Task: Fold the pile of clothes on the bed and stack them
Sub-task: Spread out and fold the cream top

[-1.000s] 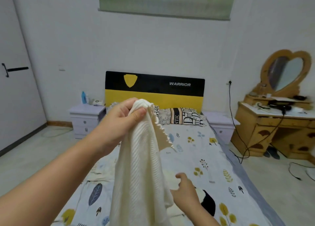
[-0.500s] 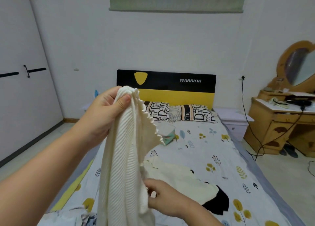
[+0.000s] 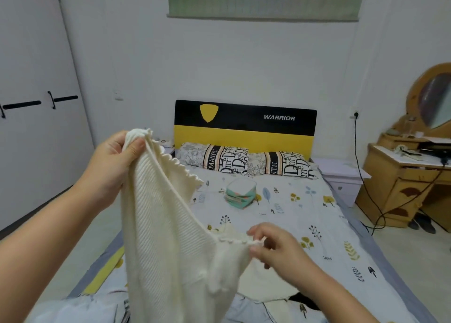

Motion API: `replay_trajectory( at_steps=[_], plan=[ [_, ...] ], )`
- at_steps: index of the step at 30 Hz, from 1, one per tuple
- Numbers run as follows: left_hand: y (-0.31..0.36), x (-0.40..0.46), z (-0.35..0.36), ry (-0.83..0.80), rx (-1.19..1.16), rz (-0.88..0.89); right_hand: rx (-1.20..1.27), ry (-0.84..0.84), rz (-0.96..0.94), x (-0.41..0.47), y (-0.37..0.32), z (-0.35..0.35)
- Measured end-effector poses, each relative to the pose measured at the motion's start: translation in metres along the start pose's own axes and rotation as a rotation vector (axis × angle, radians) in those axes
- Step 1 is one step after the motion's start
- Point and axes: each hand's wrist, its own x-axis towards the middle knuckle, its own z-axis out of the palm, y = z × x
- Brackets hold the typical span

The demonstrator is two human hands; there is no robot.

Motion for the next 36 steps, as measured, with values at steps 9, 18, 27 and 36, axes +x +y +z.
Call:
replay_trajectory(
  at_steps=[9,18,27,36],
  plan=[
    [-0.022,-0.005,0.002,0.054,0.061,-0.039,-0.22,0.103,0.053,0.001,-0.02,-0.021],
    [-0.007,-0.007,0.03,0.018,0.182,0.006,-0.817,0.456,0.056,0.012,0.013,0.006],
    [-0.025,-0.016,0.02,0.053,0.582,-0.173,-0.611,0.707,0.218,0.022,0.023,-0.054],
    [-0.045,-0.021,0.001,-0.297,0.598,-0.38,-0.35,0.514,0.146,0.028,-0.013,-0.092]
  ],
)
